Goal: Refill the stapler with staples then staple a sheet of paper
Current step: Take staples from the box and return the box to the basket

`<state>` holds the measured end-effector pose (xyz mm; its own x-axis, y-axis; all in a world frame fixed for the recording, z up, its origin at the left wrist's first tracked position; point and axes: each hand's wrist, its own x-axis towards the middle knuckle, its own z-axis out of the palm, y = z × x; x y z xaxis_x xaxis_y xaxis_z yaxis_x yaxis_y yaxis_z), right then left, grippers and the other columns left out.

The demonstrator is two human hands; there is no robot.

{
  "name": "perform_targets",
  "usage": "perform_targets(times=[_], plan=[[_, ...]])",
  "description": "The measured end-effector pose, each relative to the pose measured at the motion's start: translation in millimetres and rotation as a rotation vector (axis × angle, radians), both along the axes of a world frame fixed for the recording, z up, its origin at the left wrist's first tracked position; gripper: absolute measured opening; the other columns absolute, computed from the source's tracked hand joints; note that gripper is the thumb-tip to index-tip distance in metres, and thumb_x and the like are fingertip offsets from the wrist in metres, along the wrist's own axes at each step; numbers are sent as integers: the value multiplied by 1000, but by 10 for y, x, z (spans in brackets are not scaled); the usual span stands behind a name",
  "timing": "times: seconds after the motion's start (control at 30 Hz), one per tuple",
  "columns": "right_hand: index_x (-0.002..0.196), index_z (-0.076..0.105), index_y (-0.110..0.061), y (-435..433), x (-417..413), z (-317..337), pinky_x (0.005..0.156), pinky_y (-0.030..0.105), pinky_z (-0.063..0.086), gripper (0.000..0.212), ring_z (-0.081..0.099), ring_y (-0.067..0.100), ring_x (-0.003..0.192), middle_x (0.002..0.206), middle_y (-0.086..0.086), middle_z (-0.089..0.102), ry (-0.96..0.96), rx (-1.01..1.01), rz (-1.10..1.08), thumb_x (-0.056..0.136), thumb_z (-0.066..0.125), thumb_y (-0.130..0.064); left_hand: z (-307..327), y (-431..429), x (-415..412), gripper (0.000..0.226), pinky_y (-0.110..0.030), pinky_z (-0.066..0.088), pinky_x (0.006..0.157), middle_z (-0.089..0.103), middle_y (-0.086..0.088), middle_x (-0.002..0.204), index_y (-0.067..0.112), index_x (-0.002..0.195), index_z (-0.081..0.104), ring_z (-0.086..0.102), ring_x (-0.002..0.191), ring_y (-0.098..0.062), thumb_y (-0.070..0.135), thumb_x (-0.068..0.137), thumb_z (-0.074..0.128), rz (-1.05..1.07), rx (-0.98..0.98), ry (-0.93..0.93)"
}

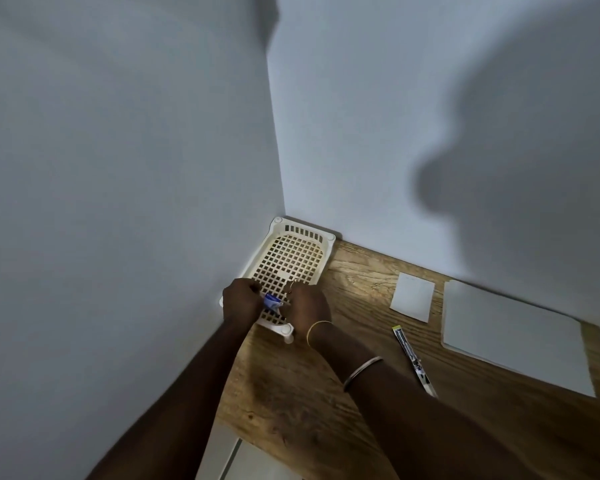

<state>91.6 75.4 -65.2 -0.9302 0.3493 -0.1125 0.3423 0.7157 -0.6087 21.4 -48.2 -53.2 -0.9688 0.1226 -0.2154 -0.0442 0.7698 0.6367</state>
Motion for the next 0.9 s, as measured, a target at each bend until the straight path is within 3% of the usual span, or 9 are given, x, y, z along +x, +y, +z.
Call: perform_targets(times=[0.3, 0.47, 0.63, 0.8, 0.9], plan=[[92, 71, -11, -109, -52, -77, 70, 33, 53, 16, 70, 31, 89, 94, 13, 73, -6, 106, 32, 84, 69, -24, -25, -8, -55, 28, -28, 53, 84, 78, -7, 107, 10, 105, 81, 72, 101, -23, 6, 78, 75, -113, -67, -11], [96, 71, -9, -87, -50, -116, 70, 32, 52, 15, 70, 33, 91, 96, 15, 74, 32, 78, -4, 86, 65, -18, -57, -3, -54, 27, -23, 48, 78, 79, -7, 105, 10, 103, 81, 72, 100, -22, 9, 76, 79, -101, -11, -2], [123, 68, -13, 18, -35, -44, 85, 34, 57, 39, 71, 28, 100, 110, 12, 75, 128, -86, -95, 84, 70, -14, -24, 48, -44, 26, -37, 58, 90, 80, -7, 102, 14, 102, 82, 74, 98, -23, 15, 76, 83, -12, 160, -5], [117, 70, -12, 125, 10, 42, 86, 34, 58, 40, 73, 23, 96, 105, 8, 76, 264, -229, -194, 79, 75, -2, 4, 107, -2, 20, -50, 60, 91, 78, -16, 94, 7, 99, 79, 75, 87, -29, 4, 79, 81, 117, 475, -98], [115, 70, -8, 167, 41, 99, 85, 39, 59, 37, 73, 21, 94, 104, 8, 76, 340, -299, -229, 79, 75, 1, 39, 129, 38, 19, -51, 58, 94, 76, -24, 99, 0, 102, 77, 69, 84, -26, 1, 84, 78, 151, 622, -147]])
